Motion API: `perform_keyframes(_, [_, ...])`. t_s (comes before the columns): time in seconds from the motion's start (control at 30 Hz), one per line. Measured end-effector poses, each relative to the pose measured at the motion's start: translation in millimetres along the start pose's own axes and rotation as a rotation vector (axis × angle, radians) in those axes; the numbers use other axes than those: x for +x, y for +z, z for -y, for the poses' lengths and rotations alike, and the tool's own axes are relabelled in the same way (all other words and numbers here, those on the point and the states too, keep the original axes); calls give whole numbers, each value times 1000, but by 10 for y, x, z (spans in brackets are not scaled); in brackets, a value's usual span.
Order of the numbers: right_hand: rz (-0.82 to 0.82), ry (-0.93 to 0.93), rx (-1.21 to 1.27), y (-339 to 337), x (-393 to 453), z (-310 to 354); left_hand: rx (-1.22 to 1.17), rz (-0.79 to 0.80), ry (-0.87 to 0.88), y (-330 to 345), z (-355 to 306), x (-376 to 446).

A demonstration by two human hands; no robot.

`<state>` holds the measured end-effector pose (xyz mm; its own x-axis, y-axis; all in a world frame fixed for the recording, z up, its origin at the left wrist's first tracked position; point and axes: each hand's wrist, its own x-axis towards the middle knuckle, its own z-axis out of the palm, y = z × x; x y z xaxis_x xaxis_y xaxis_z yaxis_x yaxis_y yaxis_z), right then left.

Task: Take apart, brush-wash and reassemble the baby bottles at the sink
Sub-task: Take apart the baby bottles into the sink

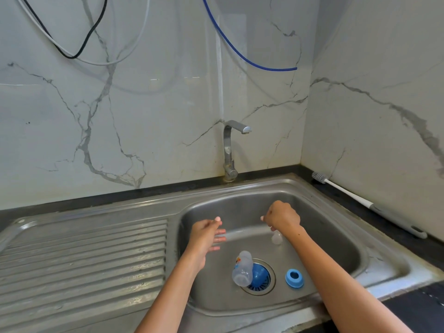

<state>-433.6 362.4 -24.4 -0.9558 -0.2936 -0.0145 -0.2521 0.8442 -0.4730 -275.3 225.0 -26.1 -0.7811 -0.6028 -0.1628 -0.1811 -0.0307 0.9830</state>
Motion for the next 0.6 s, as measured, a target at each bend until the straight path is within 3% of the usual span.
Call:
perform_keyframes(0.33, [-58,-267,160,-115,-510,628,99,-184,167,-295,-362,-199])
perform_keyframes(0.6, [-9,-546,349,108,-1155,1882,209,-588,298,-1640,-553,-860])
